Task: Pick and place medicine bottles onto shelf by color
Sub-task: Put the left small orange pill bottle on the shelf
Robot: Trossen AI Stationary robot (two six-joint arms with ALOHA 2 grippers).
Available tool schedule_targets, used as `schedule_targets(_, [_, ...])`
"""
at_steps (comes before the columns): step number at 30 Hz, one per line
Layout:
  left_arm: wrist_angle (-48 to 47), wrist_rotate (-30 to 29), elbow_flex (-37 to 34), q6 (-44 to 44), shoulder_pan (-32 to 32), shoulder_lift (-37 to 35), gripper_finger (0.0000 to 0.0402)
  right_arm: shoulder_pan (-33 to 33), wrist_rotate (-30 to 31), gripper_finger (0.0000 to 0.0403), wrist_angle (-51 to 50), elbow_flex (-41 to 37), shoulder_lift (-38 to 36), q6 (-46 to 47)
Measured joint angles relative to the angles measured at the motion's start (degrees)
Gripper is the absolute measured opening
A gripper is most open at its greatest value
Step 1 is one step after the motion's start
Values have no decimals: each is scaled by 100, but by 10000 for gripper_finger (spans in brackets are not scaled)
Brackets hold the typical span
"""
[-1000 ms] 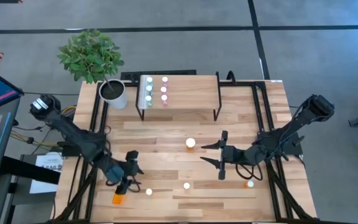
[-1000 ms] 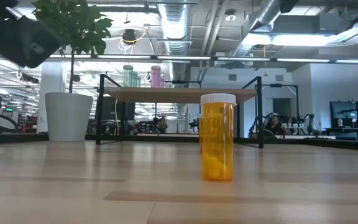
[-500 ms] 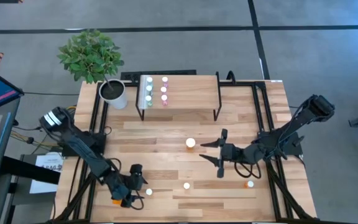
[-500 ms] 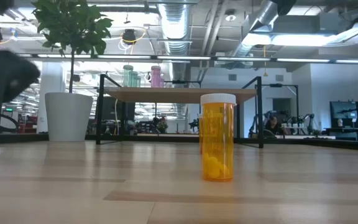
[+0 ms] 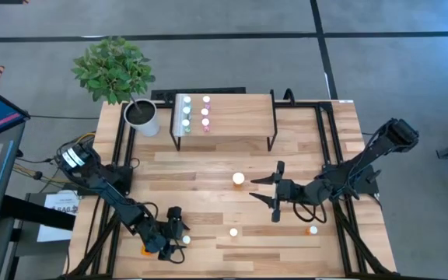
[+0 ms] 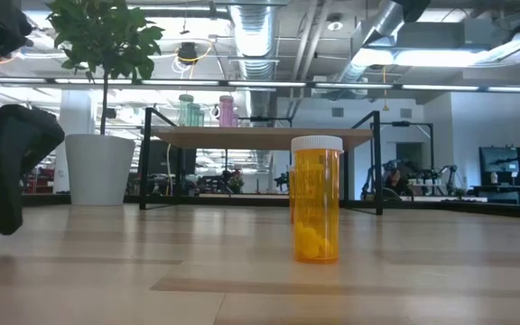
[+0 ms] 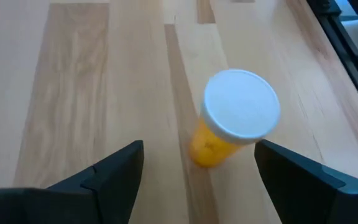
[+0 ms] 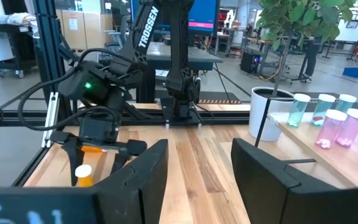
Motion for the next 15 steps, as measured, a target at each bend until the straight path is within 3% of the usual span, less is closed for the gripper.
schedule_targets(15, [36,-22,0,182,48,0,166,0,-4,195,0,2,0,2])
